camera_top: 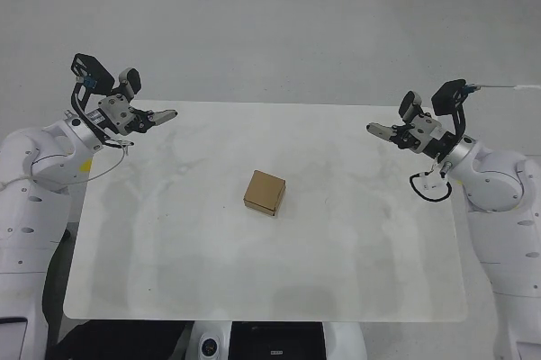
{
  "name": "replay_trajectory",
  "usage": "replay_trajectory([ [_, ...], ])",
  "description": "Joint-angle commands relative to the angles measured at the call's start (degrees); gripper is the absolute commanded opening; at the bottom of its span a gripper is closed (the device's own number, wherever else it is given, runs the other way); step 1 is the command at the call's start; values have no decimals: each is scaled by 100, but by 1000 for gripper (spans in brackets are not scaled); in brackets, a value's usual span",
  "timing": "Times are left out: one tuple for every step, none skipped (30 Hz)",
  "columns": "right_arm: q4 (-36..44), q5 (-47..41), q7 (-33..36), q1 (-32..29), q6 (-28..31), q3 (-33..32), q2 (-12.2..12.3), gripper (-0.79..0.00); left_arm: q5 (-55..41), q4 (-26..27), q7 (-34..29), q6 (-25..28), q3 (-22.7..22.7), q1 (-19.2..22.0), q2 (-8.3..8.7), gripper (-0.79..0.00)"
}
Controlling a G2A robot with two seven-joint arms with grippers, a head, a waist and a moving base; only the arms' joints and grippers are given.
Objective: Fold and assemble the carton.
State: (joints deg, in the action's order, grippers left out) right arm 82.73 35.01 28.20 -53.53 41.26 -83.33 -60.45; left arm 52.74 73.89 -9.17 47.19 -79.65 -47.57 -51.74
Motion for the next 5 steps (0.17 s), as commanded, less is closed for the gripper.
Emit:
replay_trajectory([
  [0, 0, 0, 0, 0, 0, 0, -1, 0, 0, 0, 0, 0, 0, 0, -1],
  [0, 0, 0, 0, 0, 0, 0, -1, 0, 0, 0, 0, 0, 0, 0, 0],
  [0, 0, 0, 0, 0, 0, 0, 0, 0, 0, 0, 0, 0, 0, 0, -1],
  [0, 0, 0, 0, 0, 0, 0, -1, 0, 0, 0, 0, 0, 0, 0, -1],
  [0, 0, 0, 0, 0, 0, 0, -1, 0, 0, 0, 0, 0, 0, 0, 0],
])
